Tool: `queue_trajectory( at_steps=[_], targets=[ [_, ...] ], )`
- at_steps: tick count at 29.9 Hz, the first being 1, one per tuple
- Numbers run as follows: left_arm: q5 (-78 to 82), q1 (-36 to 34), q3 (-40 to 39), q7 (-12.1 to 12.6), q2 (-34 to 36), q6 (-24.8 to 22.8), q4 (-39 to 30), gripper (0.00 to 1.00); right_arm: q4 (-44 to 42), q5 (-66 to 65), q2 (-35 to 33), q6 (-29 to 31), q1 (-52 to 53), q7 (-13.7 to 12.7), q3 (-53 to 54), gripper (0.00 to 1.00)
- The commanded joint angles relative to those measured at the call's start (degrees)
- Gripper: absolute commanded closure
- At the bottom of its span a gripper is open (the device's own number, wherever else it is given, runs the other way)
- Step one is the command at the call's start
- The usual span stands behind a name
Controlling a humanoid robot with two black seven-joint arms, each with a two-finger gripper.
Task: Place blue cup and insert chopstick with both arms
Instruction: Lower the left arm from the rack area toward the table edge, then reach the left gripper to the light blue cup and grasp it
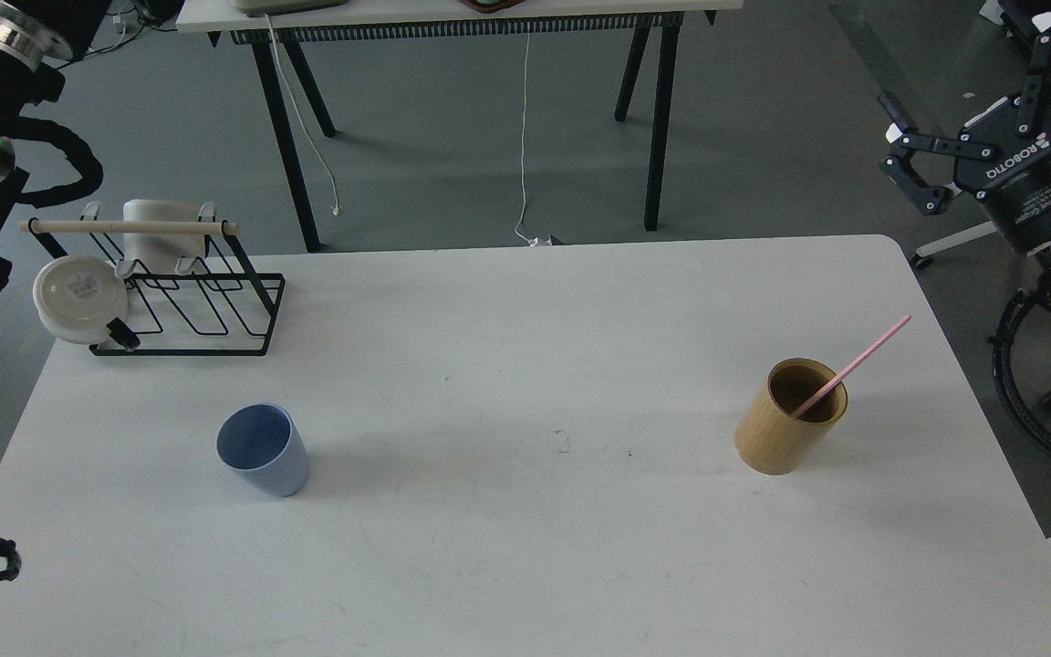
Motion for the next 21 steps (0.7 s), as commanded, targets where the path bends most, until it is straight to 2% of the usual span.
queue_trajectory(
  at_steps=[1,2,10,14,18,21],
  targets=[
    [16.5,-0.82,4.39,-13.05,5.5,0.01,-4.14,0.0,0.59,0.0,-0.57,0.0,-0.3,-0.01,0.12,0.0],
    [21.24,-0.82,4.83,-16.03,7.43,0.01,-5.89,0.0,0.5,0.0,-0.84,0.0,-0.3,-0.01,0.21,0.0],
    [51.05,1.82,8.78,-16.03,18.78,0.01,-24.43,0.0,-0.99,-0.09,-1.28,0.0,-0.47,-0.01,0.73,0.0],
    [67.31,3.31,17.81,-16.03,25.01,0.01,-34.54,0.0,-1.6,-0.09,-1.28,0.0,-1.7,-0.01,0.91,0.0],
    [79.8,3.84,27.84,-16.03,30.46,0.01,-38.95,0.01,-2.92,-0.09,-1.28,0.0,-2.41,-0.01,0.91,0.0],
    [86.58,4.46,33.39,-16.03,33.72,4.17,-40.8,0.01,-3.89,-0.09,-1.28,0.0,-3.11,-0.01,0.91,0.0]
  ],
)
